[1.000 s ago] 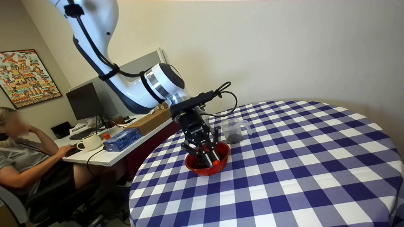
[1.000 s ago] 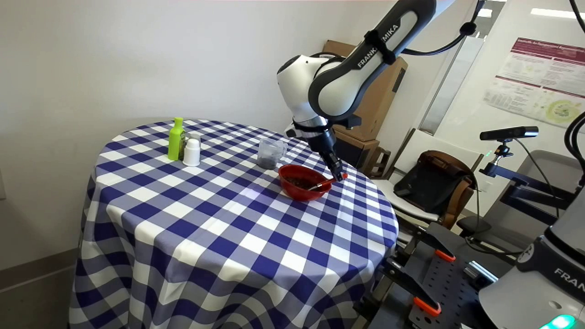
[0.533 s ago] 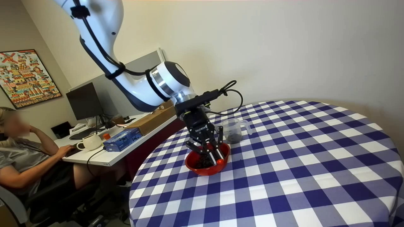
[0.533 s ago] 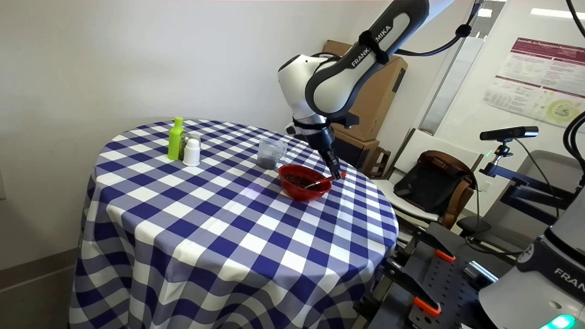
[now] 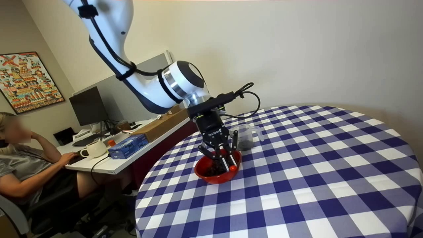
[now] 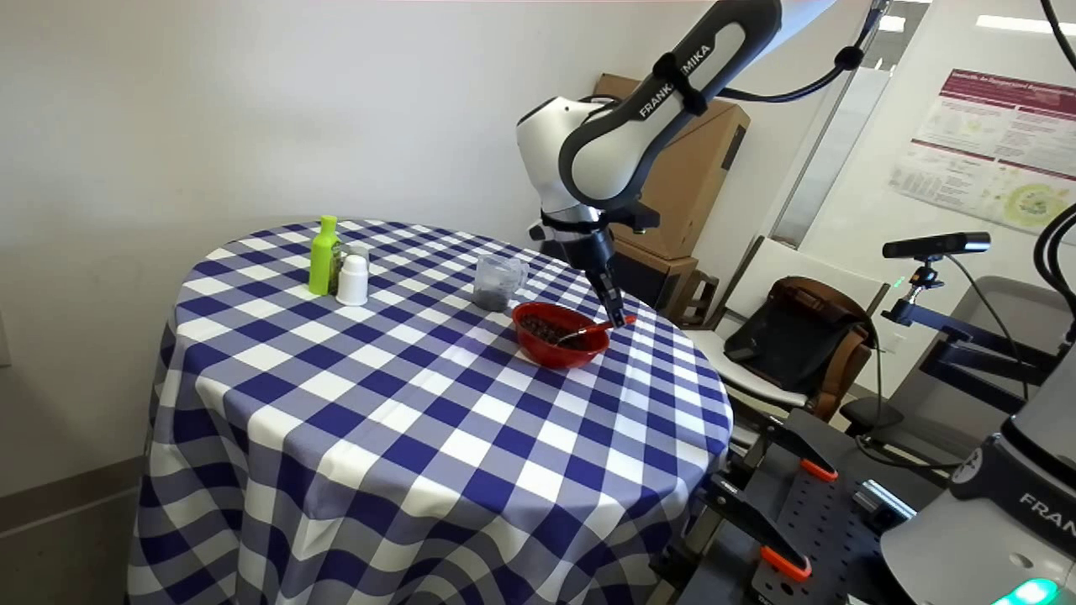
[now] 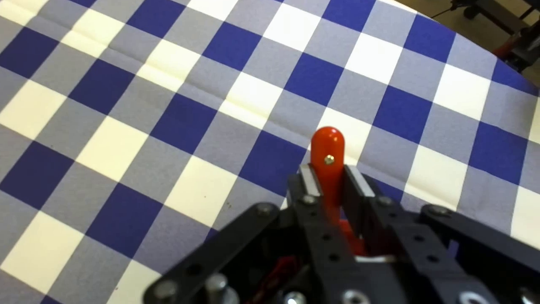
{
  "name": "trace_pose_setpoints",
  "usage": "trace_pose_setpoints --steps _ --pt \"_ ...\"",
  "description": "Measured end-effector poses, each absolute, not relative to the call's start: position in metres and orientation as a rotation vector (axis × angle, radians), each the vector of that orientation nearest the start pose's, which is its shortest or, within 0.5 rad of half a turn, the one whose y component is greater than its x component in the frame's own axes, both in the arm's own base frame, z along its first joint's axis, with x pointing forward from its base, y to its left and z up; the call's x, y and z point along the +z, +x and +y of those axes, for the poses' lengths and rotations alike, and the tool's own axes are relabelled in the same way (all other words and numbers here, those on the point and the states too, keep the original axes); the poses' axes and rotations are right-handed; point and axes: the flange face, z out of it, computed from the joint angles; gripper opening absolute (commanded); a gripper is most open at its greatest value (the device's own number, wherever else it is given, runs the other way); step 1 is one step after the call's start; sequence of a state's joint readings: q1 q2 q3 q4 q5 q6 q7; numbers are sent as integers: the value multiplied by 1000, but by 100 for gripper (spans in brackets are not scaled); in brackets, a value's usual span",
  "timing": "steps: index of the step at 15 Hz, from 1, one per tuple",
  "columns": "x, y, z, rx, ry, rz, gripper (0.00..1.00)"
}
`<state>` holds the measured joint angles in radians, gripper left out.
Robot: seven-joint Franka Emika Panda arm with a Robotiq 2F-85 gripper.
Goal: Transfer a spoonful of contents from the orange bowl to the transparent jar
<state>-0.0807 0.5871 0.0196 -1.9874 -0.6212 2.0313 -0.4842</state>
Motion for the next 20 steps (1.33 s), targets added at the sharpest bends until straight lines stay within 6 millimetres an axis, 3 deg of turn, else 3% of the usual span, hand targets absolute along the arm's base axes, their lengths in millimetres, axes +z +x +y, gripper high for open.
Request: trace_pose_setpoints --steps 12,20 --pt "158 550 -72 989 -2951 -1324 5" --pt "170 541 -84 990 -2949 -1314 5"
